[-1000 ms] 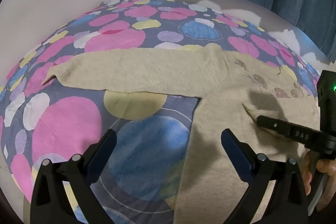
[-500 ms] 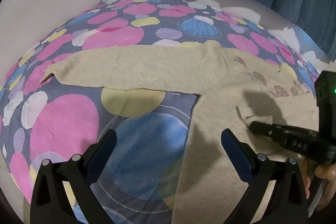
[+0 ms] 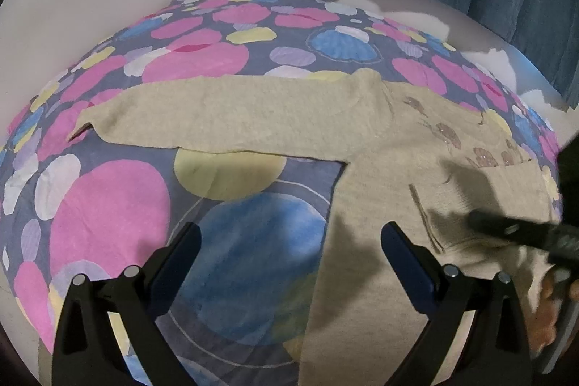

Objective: Fold small clothes
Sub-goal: 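Grasp the other sleeve cuff with the left gripper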

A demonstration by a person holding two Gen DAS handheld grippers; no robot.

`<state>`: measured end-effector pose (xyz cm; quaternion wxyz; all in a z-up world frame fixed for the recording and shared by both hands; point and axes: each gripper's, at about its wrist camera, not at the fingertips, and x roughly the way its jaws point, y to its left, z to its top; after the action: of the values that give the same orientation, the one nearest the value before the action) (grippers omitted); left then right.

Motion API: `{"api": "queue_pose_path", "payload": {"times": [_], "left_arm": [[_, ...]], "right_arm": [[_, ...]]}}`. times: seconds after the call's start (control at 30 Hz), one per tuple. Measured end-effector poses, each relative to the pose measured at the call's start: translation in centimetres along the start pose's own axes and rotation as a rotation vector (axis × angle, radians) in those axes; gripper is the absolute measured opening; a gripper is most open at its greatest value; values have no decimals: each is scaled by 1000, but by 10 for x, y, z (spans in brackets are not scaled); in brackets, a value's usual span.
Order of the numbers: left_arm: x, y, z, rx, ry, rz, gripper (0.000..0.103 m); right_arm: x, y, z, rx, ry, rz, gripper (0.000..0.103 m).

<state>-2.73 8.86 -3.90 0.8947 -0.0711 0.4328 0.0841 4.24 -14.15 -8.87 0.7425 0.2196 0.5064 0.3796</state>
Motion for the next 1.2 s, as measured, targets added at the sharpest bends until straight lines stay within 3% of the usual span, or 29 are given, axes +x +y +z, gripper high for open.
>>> {"api": "queue_pose_path", "payload": {"times": [0.2, 0.4, 0.5, 0.57, 0.83, 1.0, 1.2], "left_arm": [[9, 16, 2, -54, 26, -12, 99], [18, 42, 5, -121, 33, -16, 99], [22, 56, 9, -150, 29, -14, 99], [24, 69, 12, -176, 28, -17, 99], [35, 144, 30, -304, -14, 4, 99], [51, 206, 40, -446, -29, -60, 99], [74, 261, 68, -528, -57, -147, 99]], "right_arm": [[-102, -74, -5, 156, -214, -97, 43], [-158, -152, -27, 309, -301, -275, 50], [-163, -174, -39, 353, -352, -190, 51], [-162, -176, -40, 349, -380, -164, 52], [-163, -167, -36, 253, -401, -109, 84], [-162, -162, -43, 235, -405, -112, 89], [-160, -160, -43, 224, -404, -125, 91]]}}
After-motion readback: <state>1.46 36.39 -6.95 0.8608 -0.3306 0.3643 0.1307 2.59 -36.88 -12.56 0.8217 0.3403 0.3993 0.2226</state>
